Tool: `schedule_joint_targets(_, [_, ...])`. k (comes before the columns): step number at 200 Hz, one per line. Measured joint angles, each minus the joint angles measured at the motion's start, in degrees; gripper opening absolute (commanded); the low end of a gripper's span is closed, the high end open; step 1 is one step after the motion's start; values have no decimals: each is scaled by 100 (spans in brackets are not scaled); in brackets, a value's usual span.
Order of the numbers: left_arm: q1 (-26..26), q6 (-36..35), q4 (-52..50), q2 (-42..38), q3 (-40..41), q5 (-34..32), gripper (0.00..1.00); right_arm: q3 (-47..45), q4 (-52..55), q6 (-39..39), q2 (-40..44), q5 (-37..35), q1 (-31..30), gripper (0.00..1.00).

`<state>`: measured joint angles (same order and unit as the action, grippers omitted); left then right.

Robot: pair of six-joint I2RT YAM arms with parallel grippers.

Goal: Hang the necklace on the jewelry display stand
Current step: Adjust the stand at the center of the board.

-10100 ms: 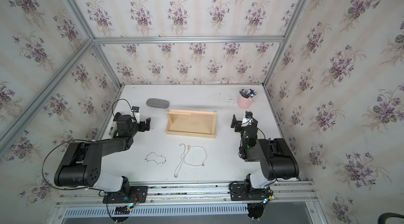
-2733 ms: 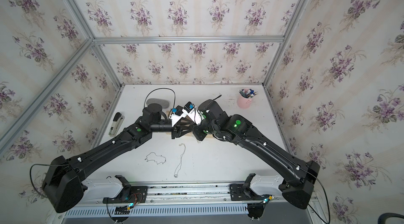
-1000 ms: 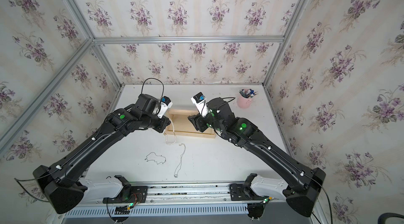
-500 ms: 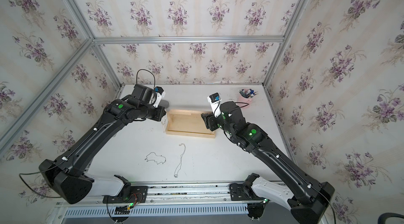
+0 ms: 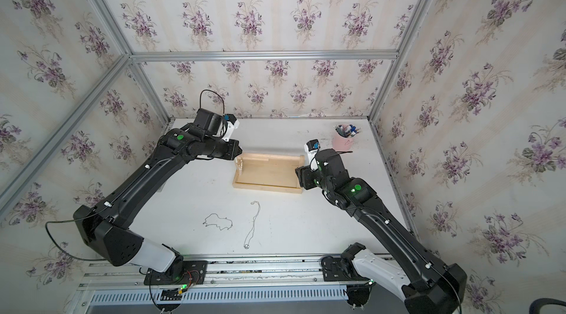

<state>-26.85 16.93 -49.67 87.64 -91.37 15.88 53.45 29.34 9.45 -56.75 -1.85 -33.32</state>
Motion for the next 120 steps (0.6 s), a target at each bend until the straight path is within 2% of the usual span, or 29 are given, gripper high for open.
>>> schedule_joint_targets(56, [-9,68,98,20,-44,227,2,-476,-890,284,-201,258,0,49])
schedule_joint_targets(69, [-9,103,129,24,-44,264,2,-588,-1165,407,-267,251,2,43])
schedule_joint_targets(95, [-9,103,192,74,-46,304,3,-826,-1729,564,-382,210,2,21])
schedule_joint_targets(120, [9,101,197,155,-114,323,3,-935,-2208,710,-496,90,0,13])
